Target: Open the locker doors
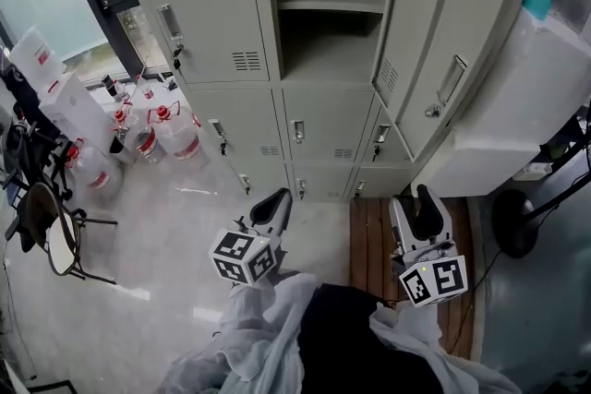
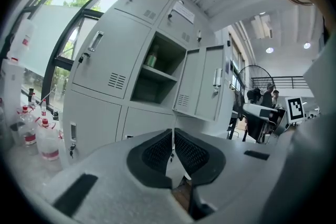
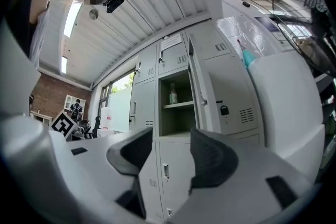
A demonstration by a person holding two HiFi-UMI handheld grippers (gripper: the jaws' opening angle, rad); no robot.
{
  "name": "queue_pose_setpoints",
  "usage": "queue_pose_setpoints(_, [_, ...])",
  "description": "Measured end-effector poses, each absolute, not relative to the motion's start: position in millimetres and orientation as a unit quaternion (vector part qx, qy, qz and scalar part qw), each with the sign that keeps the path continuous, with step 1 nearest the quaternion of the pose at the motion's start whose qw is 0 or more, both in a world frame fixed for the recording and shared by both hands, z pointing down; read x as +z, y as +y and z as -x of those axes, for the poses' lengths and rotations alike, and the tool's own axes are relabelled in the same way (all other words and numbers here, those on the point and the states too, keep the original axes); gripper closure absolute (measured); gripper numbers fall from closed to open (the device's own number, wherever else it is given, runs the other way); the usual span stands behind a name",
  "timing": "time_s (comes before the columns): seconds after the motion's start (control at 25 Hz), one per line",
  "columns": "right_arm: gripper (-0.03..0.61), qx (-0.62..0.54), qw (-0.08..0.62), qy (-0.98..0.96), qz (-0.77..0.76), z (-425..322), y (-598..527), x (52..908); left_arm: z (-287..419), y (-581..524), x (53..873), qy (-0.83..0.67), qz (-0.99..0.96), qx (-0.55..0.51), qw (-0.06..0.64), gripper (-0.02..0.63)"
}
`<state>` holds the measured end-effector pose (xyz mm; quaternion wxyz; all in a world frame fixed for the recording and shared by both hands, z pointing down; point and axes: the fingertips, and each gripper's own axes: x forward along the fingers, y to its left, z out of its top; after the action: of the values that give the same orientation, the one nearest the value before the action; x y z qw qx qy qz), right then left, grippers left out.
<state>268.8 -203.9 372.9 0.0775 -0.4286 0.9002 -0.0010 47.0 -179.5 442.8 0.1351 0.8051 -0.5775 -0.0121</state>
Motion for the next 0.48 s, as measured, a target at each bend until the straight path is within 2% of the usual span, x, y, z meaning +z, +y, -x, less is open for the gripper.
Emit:
queue_pose_setpoints(0.24, [0.368,-0.017,0.072,0.918,0.391,-221.2,-206.5,378.7,-29.8,-179.6,448.8,-0.578,-0.804,-0.009,0.139,0.595])
queue_pose_setpoints(0.48, [0.368,-0.044,0.061,0.934,0.350,-147.3,-210.1,383.2,31.9,-167.6,454.9,-0.600,-0.784,-0.006,0.157,0.595])
